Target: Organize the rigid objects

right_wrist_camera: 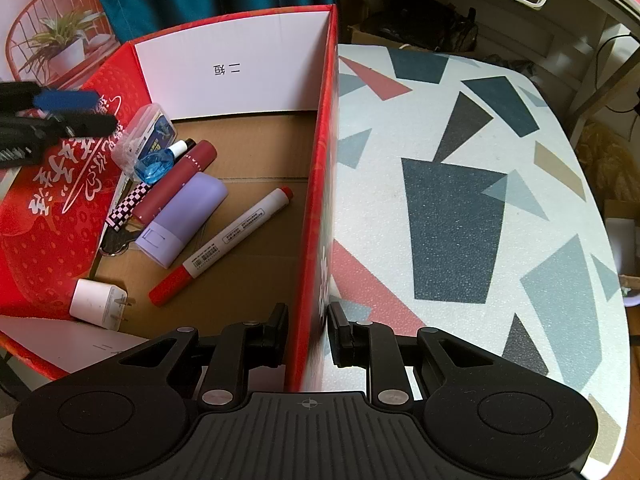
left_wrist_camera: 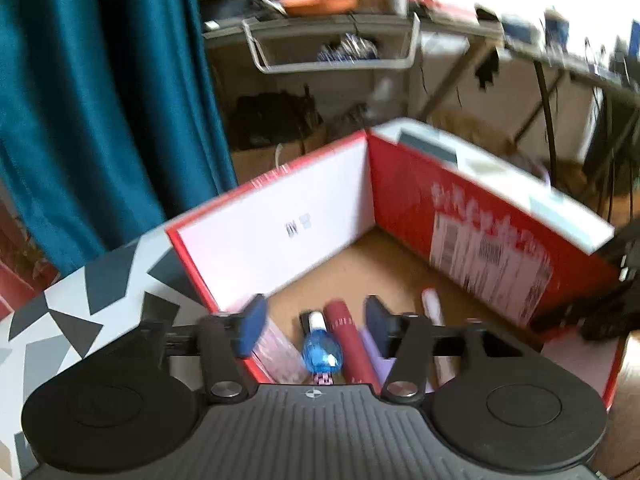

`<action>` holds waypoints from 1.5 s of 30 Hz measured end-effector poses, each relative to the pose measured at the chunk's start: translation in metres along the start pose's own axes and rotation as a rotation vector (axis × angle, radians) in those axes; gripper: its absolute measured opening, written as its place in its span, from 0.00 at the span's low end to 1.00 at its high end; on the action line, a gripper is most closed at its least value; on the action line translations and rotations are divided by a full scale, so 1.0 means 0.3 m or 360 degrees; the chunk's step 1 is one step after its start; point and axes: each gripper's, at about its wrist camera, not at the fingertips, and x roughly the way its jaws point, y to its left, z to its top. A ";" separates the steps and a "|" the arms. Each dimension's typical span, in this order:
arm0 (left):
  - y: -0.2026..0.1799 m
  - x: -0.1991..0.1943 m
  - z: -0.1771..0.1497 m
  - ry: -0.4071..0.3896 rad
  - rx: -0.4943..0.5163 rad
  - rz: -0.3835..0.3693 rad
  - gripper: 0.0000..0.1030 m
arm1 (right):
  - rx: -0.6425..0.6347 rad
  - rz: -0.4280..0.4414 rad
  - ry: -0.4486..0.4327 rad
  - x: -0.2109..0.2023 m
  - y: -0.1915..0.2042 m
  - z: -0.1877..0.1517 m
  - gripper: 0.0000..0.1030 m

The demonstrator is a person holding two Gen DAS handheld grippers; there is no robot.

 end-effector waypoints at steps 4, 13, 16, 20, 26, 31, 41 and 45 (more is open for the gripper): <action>0.021 -0.068 0.029 -0.0125 -0.0065 0.0086 0.98 | 0.0001 0.0000 0.0000 0.000 0.000 0.000 0.20; 0.105 -0.149 0.047 -0.0153 -0.0397 0.0217 1.00 | 0.0009 0.0001 0.0005 0.000 -0.002 -0.005 0.20; 0.136 -0.159 0.047 -0.0068 -0.0493 0.0329 1.00 | 0.0009 0.0001 0.0005 0.000 -0.002 -0.005 0.20; 0.161 -0.196 0.028 -0.0039 -0.0535 0.0438 1.00 | 0.0011 -0.0001 0.0007 0.000 -0.002 -0.005 0.20; 0.119 -0.268 0.009 -0.0118 -0.0374 0.0662 1.00 | 0.0009 -0.0002 0.0007 -0.008 -0.001 -0.004 0.20; 0.104 -0.318 0.005 -0.0108 -0.0392 0.0728 1.00 | 0.0010 -0.0005 0.0003 -0.020 0.001 -0.001 0.20; 0.088 -0.477 0.001 -0.0210 -0.0498 0.0759 1.00 | -0.0041 -0.0038 -0.0131 -0.158 0.020 0.021 0.24; 0.065 -0.558 0.010 -0.0289 -0.0507 0.0790 1.00 | -0.0056 -0.0060 -0.0227 -0.241 0.031 0.039 0.44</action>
